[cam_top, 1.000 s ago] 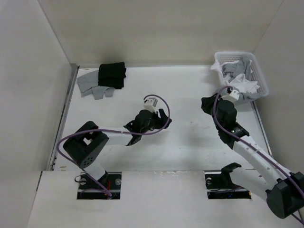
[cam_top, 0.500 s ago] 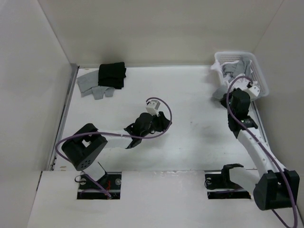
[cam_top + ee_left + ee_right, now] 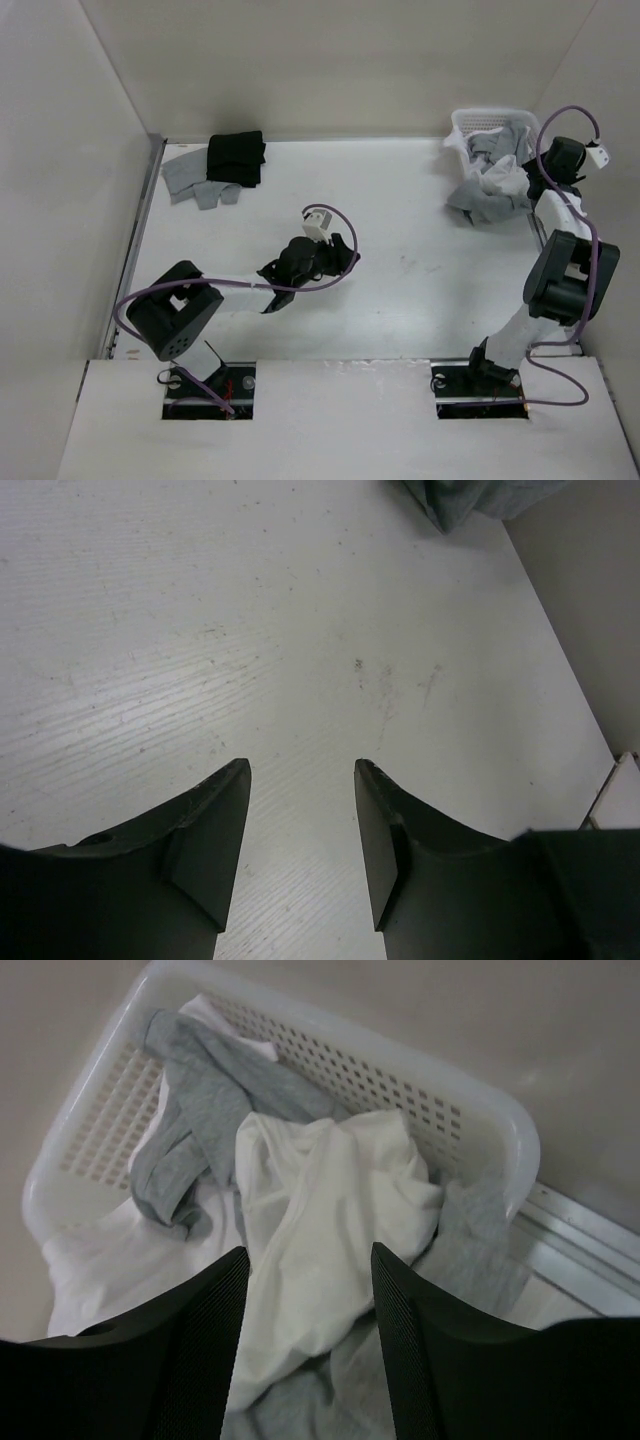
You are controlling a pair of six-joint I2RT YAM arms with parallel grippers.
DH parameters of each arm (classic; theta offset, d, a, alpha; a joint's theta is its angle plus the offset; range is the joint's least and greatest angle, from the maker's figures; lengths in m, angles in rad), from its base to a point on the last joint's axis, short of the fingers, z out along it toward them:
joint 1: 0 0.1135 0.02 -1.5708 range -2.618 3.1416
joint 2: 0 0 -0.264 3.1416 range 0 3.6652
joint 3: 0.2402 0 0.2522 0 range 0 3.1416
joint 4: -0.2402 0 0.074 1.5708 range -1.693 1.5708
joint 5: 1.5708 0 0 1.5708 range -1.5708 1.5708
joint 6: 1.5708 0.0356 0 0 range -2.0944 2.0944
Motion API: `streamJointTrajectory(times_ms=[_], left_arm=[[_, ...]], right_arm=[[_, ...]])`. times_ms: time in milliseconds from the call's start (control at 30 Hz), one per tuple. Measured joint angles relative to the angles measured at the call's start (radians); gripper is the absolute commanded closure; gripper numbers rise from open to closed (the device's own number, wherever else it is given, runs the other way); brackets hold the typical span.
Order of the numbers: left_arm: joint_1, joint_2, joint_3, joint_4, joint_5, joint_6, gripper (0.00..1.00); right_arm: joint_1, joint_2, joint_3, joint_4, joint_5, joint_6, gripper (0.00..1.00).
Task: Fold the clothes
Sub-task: Grab the tank top from the pile
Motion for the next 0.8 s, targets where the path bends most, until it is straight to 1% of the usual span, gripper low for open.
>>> streamJointTrajectory(times_ms=[67, 133, 267, 333, 367, 400, 433, 467, 533, 633, 667, 700, 733, 800], left_arm=[[0.003, -0.002, -0.003, 0.003, 0.001, 0.000, 0.54], [0.003, -0.004, -0.006, 0.003, 0.001, -0.001, 0.54], [0.010, -0.005, -0.007, 0.003, 0.003, -0.003, 0.54], [0.011, -0.005, -0.007, 0.003, 0.003, -0.004, 0.54], [0.011, -0.005, -0.007, 0.003, 0.003, -0.005, 0.54], [0.012, -0.005, -0.007, 0.003, 0.003, -0.006, 0.54], [0.013, -0.005, -0.007, 0.003, 0.003, -0.006, 0.54], [0.014, -0.005, -0.007, 0.003, 0.003, -0.007, 0.54], [0.016, -0.005, -0.007, 0.003, 0.003, -0.007, 0.54], [0.016, -0.005, -0.007, 0.003, 0.003, -0.007, 0.54], [0.016, -0.005, -0.007, 0.003, 0.003, -0.007, 0.54], [0.018, -0.005, -0.007, 0.003, 0.003, -0.007, 0.54], [0.019, -0.005, -0.007, 0.003, 0.003, -0.007, 0.54], [0.022, -0.005, -0.007, 0.003, 0.003, -0.007, 0.54]], right_arm=[[-0.034, 0.078, 0.076, -0.011, -0.027, -0.011, 0.42], [-0.047, 0.113, 0.100, -0.018, -0.045, -0.015, 0.42], [-0.063, 0.193, 0.146, -0.037, -0.100, -0.021, 0.47], [-0.067, 0.235, 0.172, -0.049, -0.125, -0.022, 0.55], [-0.068, 0.258, 0.182, -0.051, -0.136, -0.022, 0.70], [-0.068, 0.269, 0.185, -0.053, -0.142, -0.023, 0.77], [-0.068, 0.279, 0.186, -0.060, -0.150, -0.022, 0.94], [-0.068, 0.283, 0.186, -0.065, -0.159, -0.022, 0.98], [-0.068, 0.282, 0.182, -0.055, -0.163, -0.019, 1.00], [-0.066, 0.233, 0.108, 0.033, -0.163, -0.008, 1.00], [-0.064, 0.161, 0.040, 0.085, -0.163, 0.000, 1.00], [-0.063, 0.137, 0.024, 0.097, -0.161, 0.005, 1.00], [-0.052, 0.066, -0.008, 0.139, -0.155, 0.012, 1.00], [-0.029, -0.021, -0.013, 0.182, -0.151, 0.017, 0.99]])
